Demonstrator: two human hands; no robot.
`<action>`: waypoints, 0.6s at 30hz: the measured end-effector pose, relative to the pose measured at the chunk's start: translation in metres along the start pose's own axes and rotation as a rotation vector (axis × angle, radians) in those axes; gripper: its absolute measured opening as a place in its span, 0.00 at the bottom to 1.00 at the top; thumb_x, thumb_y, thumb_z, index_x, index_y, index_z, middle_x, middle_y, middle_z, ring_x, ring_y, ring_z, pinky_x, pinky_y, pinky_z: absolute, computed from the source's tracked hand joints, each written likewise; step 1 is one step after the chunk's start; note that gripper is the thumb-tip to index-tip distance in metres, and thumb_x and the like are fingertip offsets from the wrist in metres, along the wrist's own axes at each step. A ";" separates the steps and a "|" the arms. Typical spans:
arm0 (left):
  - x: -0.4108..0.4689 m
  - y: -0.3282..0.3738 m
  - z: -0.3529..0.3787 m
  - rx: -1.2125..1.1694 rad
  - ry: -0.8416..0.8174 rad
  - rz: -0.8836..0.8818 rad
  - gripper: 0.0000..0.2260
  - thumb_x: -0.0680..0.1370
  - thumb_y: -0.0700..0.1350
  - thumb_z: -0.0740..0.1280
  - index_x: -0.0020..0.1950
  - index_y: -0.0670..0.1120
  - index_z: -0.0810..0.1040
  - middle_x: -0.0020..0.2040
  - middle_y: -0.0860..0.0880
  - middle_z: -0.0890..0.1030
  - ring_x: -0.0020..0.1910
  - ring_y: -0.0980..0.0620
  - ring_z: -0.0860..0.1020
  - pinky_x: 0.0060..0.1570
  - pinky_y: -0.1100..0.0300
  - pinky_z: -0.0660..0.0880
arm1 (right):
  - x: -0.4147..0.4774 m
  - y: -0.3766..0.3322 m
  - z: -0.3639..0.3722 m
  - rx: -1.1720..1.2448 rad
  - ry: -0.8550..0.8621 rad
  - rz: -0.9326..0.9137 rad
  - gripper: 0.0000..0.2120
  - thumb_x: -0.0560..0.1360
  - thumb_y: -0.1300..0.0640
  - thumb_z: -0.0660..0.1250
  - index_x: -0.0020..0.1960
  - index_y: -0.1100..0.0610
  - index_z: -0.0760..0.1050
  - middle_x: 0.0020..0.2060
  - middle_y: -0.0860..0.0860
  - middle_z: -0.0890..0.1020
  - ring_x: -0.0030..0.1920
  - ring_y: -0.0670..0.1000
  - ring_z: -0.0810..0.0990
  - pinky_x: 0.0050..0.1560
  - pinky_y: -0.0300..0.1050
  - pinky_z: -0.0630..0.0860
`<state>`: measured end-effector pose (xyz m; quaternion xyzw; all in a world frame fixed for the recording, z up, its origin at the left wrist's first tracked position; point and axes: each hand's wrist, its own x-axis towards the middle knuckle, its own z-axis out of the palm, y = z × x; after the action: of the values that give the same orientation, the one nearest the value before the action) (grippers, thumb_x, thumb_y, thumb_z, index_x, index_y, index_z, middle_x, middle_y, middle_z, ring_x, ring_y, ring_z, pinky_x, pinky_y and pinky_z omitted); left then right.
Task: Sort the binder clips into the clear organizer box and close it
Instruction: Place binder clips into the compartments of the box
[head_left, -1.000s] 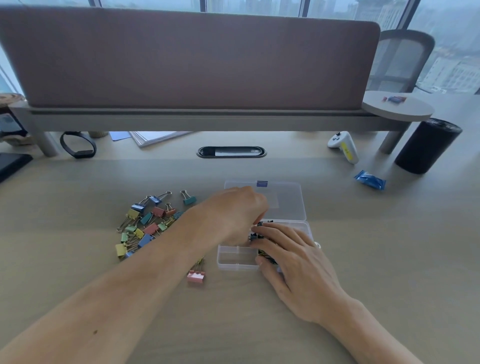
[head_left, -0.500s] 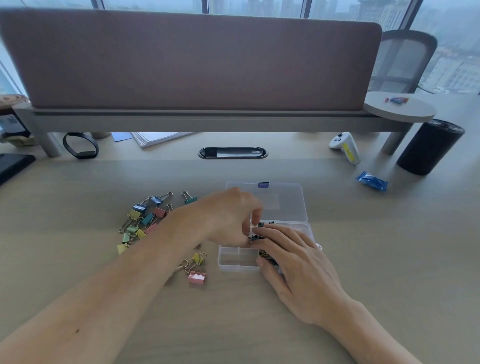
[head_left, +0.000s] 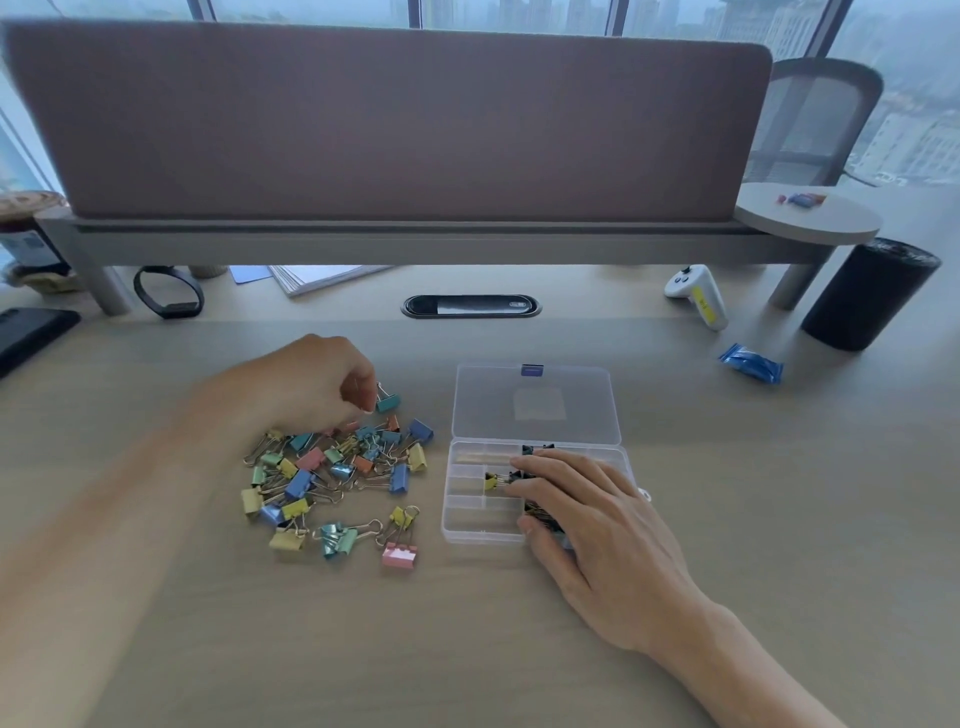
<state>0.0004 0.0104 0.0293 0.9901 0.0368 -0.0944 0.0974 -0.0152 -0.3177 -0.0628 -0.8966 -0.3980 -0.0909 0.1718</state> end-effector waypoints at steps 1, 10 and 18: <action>-0.002 0.000 0.001 -0.007 -0.013 0.001 0.06 0.76 0.44 0.74 0.45 0.56 0.82 0.45 0.56 0.83 0.44 0.56 0.81 0.42 0.61 0.74 | 0.000 0.000 0.000 0.000 0.000 0.000 0.19 0.85 0.43 0.53 0.71 0.42 0.75 0.74 0.37 0.72 0.78 0.42 0.65 0.76 0.44 0.63; -0.003 0.007 0.014 -0.009 -0.060 0.001 0.13 0.73 0.43 0.77 0.52 0.57 0.81 0.49 0.58 0.80 0.47 0.57 0.79 0.47 0.58 0.79 | 0.000 0.000 0.000 0.001 -0.003 0.004 0.19 0.85 0.43 0.53 0.71 0.42 0.74 0.74 0.36 0.71 0.78 0.41 0.64 0.77 0.45 0.64; -0.001 0.004 0.015 0.022 0.017 0.047 0.10 0.73 0.41 0.75 0.44 0.55 0.78 0.44 0.56 0.80 0.43 0.57 0.79 0.39 0.62 0.73 | 0.000 0.001 0.000 0.015 0.003 0.005 0.19 0.85 0.43 0.53 0.71 0.41 0.75 0.74 0.36 0.71 0.78 0.41 0.63 0.76 0.46 0.66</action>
<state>-0.0024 0.0038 0.0162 0.9924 0.0135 -0.0842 0.0887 -0.0149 -0.3179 -0.0633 -0.8961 -0.3962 -0.0888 0.1792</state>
